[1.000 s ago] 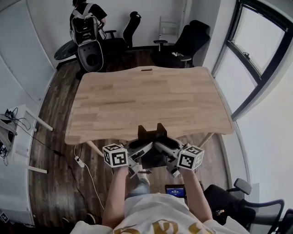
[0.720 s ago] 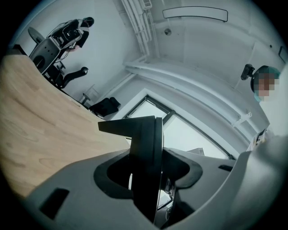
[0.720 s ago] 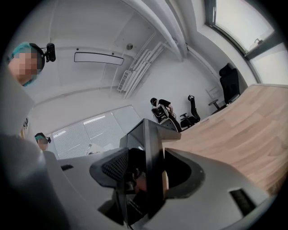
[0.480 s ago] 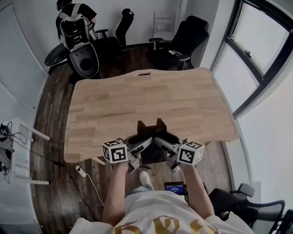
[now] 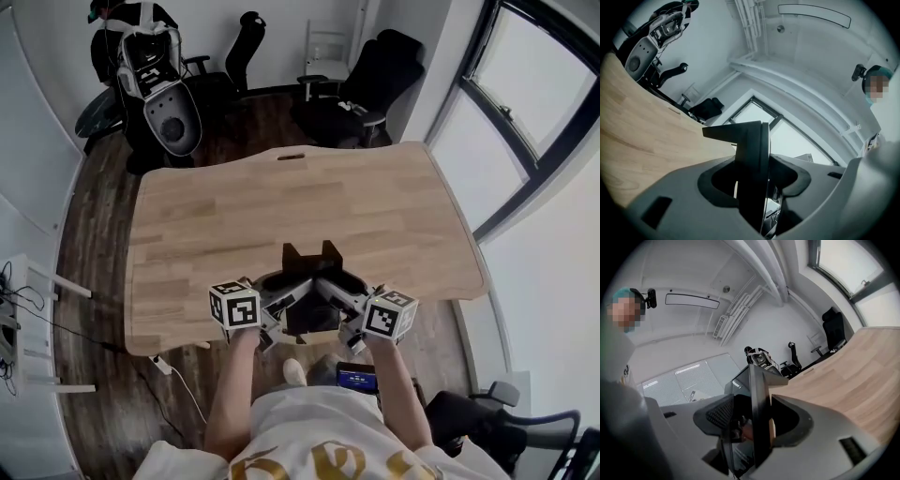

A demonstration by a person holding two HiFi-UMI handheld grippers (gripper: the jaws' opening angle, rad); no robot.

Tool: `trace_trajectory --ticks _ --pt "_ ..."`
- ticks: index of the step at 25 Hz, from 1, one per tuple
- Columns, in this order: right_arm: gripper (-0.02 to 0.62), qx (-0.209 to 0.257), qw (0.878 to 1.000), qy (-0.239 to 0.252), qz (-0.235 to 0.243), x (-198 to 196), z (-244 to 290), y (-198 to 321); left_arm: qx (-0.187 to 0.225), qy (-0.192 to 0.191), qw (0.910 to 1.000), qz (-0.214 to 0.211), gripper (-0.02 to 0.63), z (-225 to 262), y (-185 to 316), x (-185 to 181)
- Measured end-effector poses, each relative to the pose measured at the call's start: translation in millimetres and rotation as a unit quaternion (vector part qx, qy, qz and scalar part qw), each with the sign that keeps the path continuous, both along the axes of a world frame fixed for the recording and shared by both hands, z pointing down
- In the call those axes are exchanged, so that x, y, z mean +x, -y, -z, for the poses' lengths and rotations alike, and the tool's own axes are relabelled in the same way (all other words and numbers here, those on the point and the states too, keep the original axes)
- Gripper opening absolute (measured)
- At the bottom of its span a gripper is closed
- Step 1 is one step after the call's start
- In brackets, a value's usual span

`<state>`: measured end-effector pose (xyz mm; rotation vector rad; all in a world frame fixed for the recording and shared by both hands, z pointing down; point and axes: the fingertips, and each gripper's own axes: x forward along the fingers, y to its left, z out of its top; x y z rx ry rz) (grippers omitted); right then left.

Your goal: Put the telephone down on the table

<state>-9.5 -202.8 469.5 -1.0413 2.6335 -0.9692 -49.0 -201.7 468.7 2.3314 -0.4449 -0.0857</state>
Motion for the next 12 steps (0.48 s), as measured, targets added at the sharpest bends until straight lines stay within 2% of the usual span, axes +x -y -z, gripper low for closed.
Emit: trace_trajectory --ticks 6,12 --pt "0.244 0.004 1.000 -0.006 -0.006 -0.3 2.7 17.7 -0.003 -0.012 0.9999 0.000 0.196 1.0 18.0 -0.9" --pt "0.242 0.003 1.000 0.007 0.001 -8.3 -2.9 40.3 0.000 0.001 1.0000 0.004 0.196 -3.5 39.7 -9.0"
